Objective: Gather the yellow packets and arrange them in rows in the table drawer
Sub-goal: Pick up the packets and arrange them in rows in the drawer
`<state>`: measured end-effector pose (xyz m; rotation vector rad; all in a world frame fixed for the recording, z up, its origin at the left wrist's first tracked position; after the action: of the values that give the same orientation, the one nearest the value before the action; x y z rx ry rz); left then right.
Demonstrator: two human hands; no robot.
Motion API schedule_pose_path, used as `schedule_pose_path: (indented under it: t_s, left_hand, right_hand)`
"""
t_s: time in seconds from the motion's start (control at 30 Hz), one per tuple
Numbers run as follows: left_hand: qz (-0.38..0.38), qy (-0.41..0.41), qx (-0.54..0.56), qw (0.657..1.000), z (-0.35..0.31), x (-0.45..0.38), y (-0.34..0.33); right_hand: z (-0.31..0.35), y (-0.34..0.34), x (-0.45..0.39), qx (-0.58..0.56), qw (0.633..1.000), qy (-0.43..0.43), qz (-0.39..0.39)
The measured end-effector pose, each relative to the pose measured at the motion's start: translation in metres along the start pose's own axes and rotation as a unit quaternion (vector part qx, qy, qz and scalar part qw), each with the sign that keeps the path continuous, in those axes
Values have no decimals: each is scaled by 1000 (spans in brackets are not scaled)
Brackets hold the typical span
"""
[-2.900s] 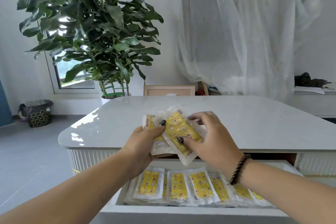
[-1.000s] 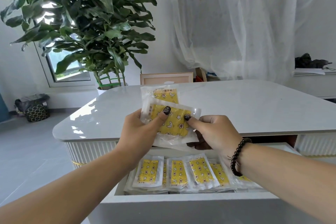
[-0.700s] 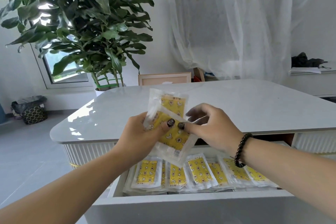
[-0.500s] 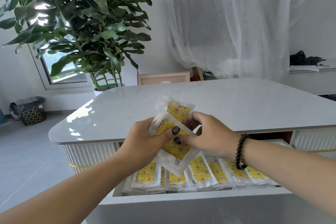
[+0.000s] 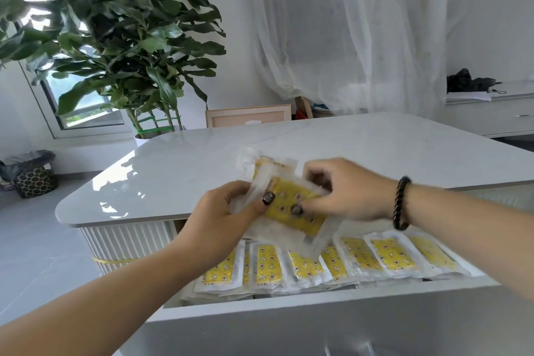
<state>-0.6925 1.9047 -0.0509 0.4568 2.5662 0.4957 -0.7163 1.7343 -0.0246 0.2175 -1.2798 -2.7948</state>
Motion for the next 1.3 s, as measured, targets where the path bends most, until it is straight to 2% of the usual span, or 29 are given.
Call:
schedule_pose_path:
  t_s: [0.07,0.13,0.27,0.37,0.5,0.57,0.7,0.8,0.87,0.9,1.0,1.1,1.2,1.3]
  left_hand:
    - [-37,2,-49,998,6,-5,9]
    - [-35,31,-72,996,16,-8,10]
    - [19,80,-106,991,36,-9,-11]
    - [79,77,-126,986,47,-8,-38]
    - [149,68,-153,975,56,-14,-71]
    - [175,60,-171,968,59,-21,-85]
    - [217,58,-180,958,68,-38,-119]
    - [247,61,-166,953,74,-49,-151]
    - [270,54,-164,947,77,-57,-175]
    - [276,51,-161,946,78,-61,-187]
    - [271,55,-130,952,84,-73,-220]
    - [265,80,-74,958,96,-75,-245]
    - [285,94,-43,953,106,-72,-247]
    - [265,91,-43,959,112,-75,-230]
  right_hand:
    - [-21,33,-3,-5,999,-16,-49]
    - [-55,59,-2,-67,993,-59,-76]
    - [-133,62,8,-177,968,-174,-42]
    - [-187,48,17,-136,954,-269,-7]
    - [-255,35,29,-93,906,-413,29]
    - [-294,37,31,-40,890,-454,14]
    - [-332,45,39,-50,847,-527,-47]
    - [-340,48,30,-96,833,-540,-67]
    - [-338,41,26,-104,828,-550,-30]
    - [-335,39,23,-63,836,-544,-17]
    - [-331,38,23,-14,835,-546,-61]
    - [-342,27,16,73,845,-530,-29]
    - [-344,25,12,151,845,-513,0]
    - [-341,27,12,221,837,-500,9]
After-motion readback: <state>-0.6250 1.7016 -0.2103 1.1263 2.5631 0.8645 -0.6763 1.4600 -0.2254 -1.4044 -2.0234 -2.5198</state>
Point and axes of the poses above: each hand's wrist, its own x-axis away from the middle knuckle, its own y-axis out of the back of the hand, z = x × y, the point moved 7 cm from there along -x, towards the middle knuckle, and after that the axes turned 7 degrees about -y, right-handed, at the moved point
